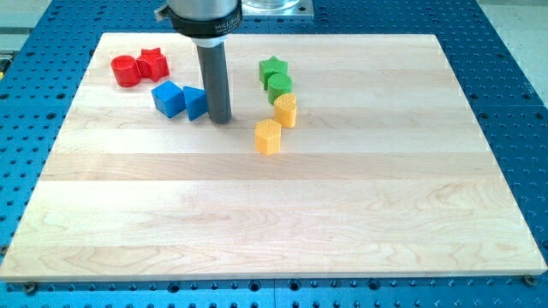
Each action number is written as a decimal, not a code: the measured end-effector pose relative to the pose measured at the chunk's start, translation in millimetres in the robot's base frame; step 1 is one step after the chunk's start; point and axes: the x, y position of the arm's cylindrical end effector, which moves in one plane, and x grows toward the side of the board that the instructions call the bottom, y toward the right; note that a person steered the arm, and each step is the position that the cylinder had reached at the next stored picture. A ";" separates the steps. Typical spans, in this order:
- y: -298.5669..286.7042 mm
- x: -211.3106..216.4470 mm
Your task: Adjust yellow blocks and green blocks
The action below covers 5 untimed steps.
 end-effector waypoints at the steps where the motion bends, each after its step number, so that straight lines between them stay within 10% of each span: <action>1: -5.2 11.7; 5: 80.1 156.5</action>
